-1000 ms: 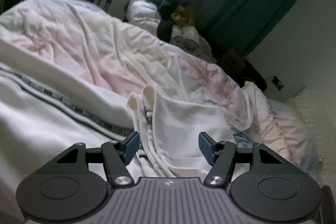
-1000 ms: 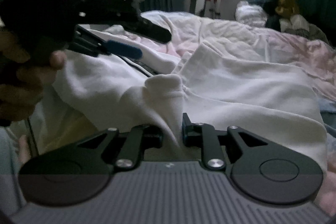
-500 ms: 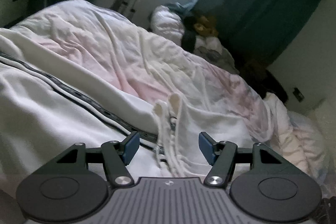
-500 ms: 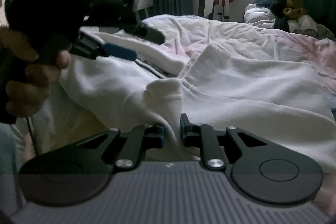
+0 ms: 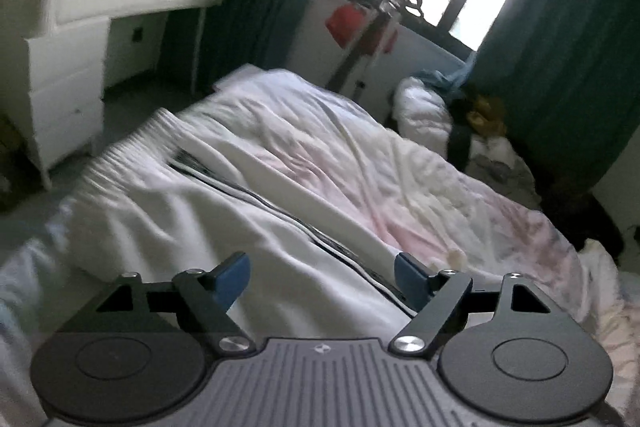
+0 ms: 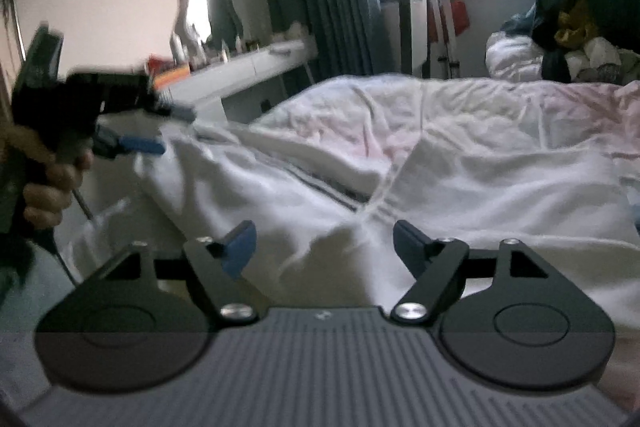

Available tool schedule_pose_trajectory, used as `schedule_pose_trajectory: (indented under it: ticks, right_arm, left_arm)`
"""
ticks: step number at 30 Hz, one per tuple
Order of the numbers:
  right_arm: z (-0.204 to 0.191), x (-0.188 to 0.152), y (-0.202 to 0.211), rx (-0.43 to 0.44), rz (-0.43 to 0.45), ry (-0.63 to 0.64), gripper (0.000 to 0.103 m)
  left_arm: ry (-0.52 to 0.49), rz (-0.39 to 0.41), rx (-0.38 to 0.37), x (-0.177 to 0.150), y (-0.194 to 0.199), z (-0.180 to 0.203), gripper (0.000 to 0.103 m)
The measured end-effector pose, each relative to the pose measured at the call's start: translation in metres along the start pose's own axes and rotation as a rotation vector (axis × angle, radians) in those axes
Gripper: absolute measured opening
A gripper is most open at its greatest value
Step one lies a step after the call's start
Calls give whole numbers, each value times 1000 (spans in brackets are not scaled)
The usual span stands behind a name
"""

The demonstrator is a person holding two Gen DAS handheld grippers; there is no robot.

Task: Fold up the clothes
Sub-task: 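Lower the garment onto the bed and open the right gripper, then move the left gripper back toward the sweatpants waistband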

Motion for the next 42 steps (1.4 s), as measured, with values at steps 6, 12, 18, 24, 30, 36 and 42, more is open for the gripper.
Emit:
schedule_pose_trajectory:
  ticks: [6, 12, 18, 24, 30, 36, 42]
  right_arm:
    - [22, 17, 18, -85, 88, -35, 77]
    - [64, 14, 16, -243, 78, -90, 77]
    - [95, -7, 0, -354, 3, -132, 77]
    - [107, -45, -27, -391, -135, -151, 80]
    - [105, -44, -28, -391, -131, -146, 79]
    - [104, -42, -25, -388, -126, -168, 79]
    - [109, -38, -19, -392, -104, -256, 78]
  left_arm:
    - [209, 15, 37, 4, 8, -45, 92]
    - [291, -22, 26, -1, 5, -61, 92]
    - [359, -37, 12, -8, 2, -72, 92]
    - [414, -47, 11, -14, -1, -79, 92]
    - [452, -54, 22, -17, 1, -87, 92]
    - [489, -40, 185, -18, 12, -107, 92]
    - [698, -111, 62, -32, -3, -129, 92]
Point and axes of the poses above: each gripper's, at about its wrist camera, not at the fingertips, and y roughly against the way its jaws point, z to its right, x to its top, the point moved 6 cm from there along -y, roughly the way its jaws point, and after that the axes turned 11 degrees about z, right-handed, at the moved point
